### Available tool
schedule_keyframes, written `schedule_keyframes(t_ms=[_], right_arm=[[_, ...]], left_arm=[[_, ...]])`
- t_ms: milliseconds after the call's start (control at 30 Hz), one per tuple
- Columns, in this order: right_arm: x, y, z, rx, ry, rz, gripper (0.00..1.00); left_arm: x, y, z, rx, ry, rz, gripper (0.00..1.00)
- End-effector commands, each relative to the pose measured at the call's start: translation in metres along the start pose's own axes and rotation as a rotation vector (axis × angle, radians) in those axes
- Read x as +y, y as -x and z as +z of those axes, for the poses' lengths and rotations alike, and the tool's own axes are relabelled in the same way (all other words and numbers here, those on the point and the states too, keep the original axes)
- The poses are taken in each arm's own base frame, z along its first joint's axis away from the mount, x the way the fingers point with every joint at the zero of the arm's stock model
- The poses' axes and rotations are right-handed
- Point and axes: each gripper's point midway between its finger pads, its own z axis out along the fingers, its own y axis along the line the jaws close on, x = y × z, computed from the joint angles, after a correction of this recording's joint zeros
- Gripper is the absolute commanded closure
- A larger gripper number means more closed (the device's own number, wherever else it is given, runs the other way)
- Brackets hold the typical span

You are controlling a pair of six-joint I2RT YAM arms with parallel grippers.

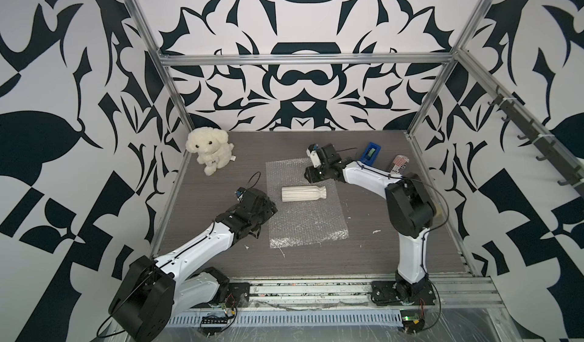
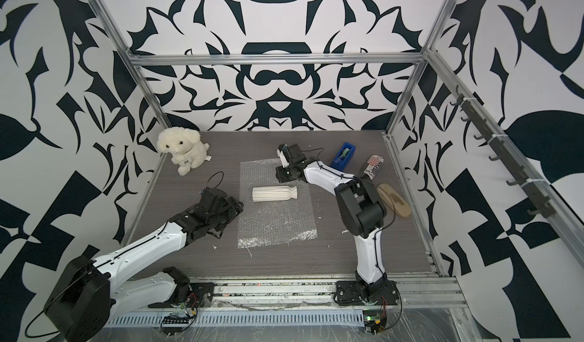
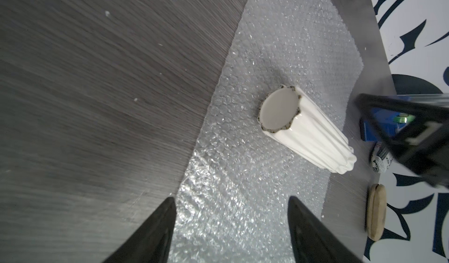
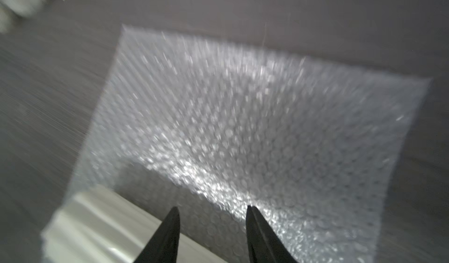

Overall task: Wrap vases in bubble wrap
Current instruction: Place the vase in bubble wrap, then move the vase from the bubble wrap.

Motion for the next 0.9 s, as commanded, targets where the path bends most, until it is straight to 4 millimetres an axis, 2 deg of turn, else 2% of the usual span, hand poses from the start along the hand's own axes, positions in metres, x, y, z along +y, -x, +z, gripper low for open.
schedule_keyframes(t_ms=[0,167,300,433,533,600,667,767,800,867], right_arm=[[0.027,0.007,-0.022,-0.028,0.021,-0.09,0.52],[0.033,-0.023,-0.018,0.015,0.016,-0.109,0.51],[0.034,-0.03,-0.026,0.013,0.003,-0.101,0.43],[0.047,-0.024,-0.049,-0.05,0.006,-0.143,0.32],[0.052,-0.021,-0.071,-0.088,-0.011,-0.169,0.22],[0.062,-0.029,-0.085,-0.095,0.028,-0.216,0.15],[0.085,-0.051,-0.096,-0.075,0.13,-0.311,0.01],[0.114,-0.103,-0.101,-0.052,0.182,-0.564,0.0],[0.116,-0.118,-0.099,-0.042,0.161,-0.657,0.0],[0.111,-0.129,-0.094,-0.03,0.096,-0.733,0.0]], left_arm=[[0.006,-0.01,0.008,0.049,0.003,-0.008,0.26],[0.017,-0.011,0.015,0.06,0.049,-0.024,0.25],[0.018,-0.017,0.022,0.097,0.066,-0.037,0.25],[0.013,-0.022,0.025,0.133,0.037,-0.051,0.24],[0.016,-0.023,0.025,0.13,0.049,-0.061,0.23],[0.018,-0.024,0.025,0.133,0.05,-0.066,0.23],[0.02,-0.025,0.026,0.134,0.054,-0.076,0.23],[0.02,-0.026,0.027,0.134,0.045,-0.094,0.23],[0.026,-0.03,0.033,0.148,0.07,-0.097,0.23],[0.027,-0.031,0.034,0.156,0.073,-0.093,0.23]])
